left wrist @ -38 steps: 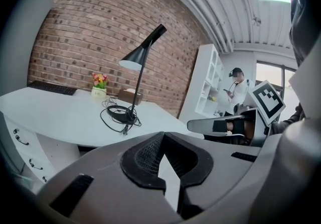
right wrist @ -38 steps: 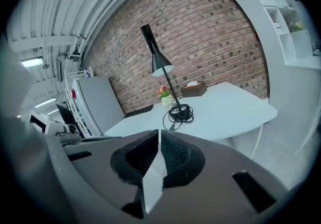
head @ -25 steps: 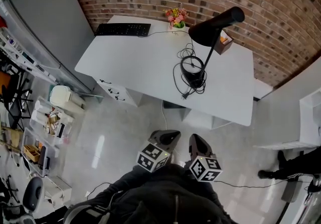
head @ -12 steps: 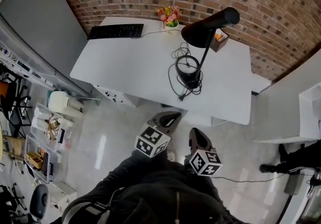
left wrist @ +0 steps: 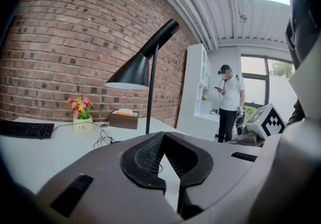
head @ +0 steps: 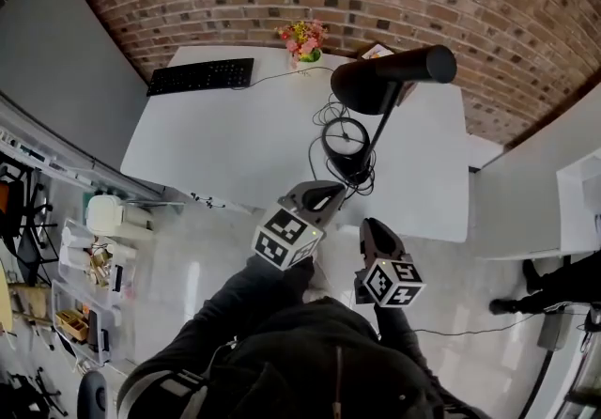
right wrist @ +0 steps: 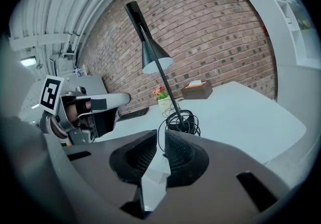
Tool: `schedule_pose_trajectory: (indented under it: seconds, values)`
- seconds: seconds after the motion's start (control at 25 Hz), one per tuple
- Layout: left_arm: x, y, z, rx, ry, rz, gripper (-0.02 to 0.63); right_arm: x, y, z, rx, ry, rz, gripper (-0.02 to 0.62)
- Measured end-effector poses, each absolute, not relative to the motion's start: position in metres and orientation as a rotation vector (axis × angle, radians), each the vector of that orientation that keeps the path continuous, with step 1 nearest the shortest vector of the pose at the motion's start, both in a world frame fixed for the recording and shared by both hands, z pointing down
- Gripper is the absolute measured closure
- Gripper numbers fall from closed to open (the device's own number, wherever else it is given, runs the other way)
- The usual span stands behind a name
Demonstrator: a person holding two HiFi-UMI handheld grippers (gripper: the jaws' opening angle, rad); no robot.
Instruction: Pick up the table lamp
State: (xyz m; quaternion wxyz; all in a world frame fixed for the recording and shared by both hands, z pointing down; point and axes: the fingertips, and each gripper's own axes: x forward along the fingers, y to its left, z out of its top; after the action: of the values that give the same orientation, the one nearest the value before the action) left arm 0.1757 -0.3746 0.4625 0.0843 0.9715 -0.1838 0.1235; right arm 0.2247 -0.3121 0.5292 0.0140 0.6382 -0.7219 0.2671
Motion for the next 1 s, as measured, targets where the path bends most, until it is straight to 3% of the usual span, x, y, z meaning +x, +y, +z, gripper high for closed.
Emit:
schedule_pose_trajectory:
  seconds: [0.36, 0.44, 0.64, 1.0]
  values:
    - [0.210, -0.433, 0.451, 3.004, -0.317, 0.423, 0.593, 0.241, -0.370, 0.535, 2.007, -2.204, 0.756, 0.564]
    - [0.219, -0.441, 0.449, 3.016, -0.248, 0.436, 0.542, 0.242, -0.381, 0.536, 1.989, -2.217, 0.739, 0.460]
    - [0.238, -0.445, 0.454, 2.992, -0.011, 0.481, 0.417, 0.253, -0.412, 0.537, 2.003, -2.201, 0.671, 0.429]
    - [0.264, -0.452, 0.455, 2.955, 0.192, 0.454, 0.413, 0.249, -0.462, 0.539, 1.992, -2.197, 0.462, 0.428]
